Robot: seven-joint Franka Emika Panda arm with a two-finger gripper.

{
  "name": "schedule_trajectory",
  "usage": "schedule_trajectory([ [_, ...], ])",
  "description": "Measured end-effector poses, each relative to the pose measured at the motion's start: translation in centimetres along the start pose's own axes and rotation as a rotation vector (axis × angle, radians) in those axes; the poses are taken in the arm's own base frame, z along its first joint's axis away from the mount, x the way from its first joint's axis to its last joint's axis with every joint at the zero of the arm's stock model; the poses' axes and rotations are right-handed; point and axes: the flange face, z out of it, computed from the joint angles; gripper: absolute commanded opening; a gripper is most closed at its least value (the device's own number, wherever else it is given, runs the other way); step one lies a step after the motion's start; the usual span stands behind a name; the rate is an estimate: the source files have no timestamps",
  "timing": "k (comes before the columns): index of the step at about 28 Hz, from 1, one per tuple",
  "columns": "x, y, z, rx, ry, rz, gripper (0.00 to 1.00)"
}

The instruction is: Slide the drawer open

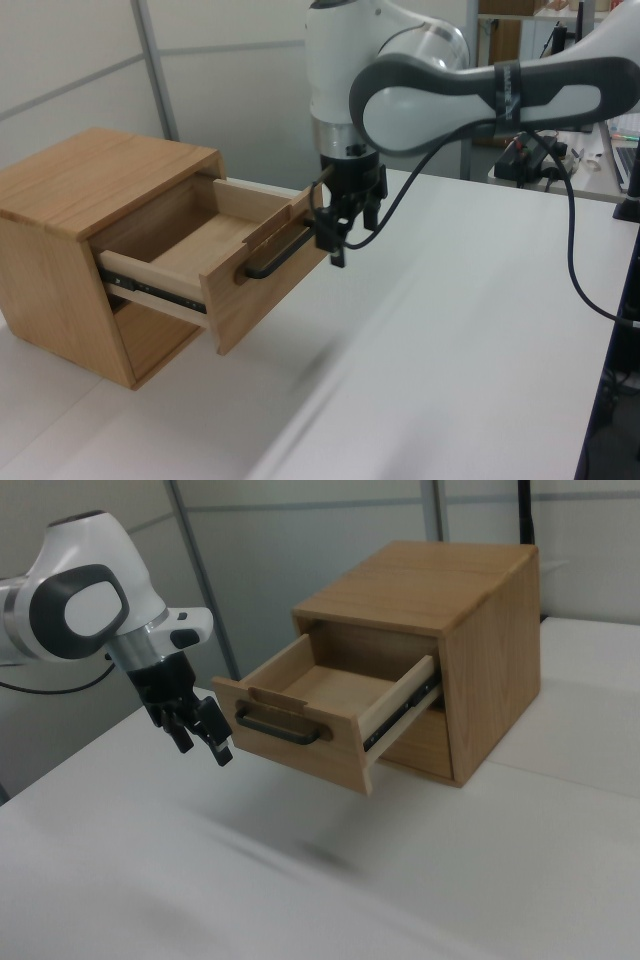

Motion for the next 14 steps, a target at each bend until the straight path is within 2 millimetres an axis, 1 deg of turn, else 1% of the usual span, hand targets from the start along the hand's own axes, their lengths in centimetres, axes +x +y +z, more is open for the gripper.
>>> schedule_trajectory([
  [4,-0.5,1.2,-0.5,-0.007,-0.052,-0.076,1.0],
  [9,-0.9,2.3,-0.6,-0.008,-0.098,-0.101,1.0],
  [14,-0.9,3.1,-0.4,-0.007,-0.111,-0.097,1.0],
])
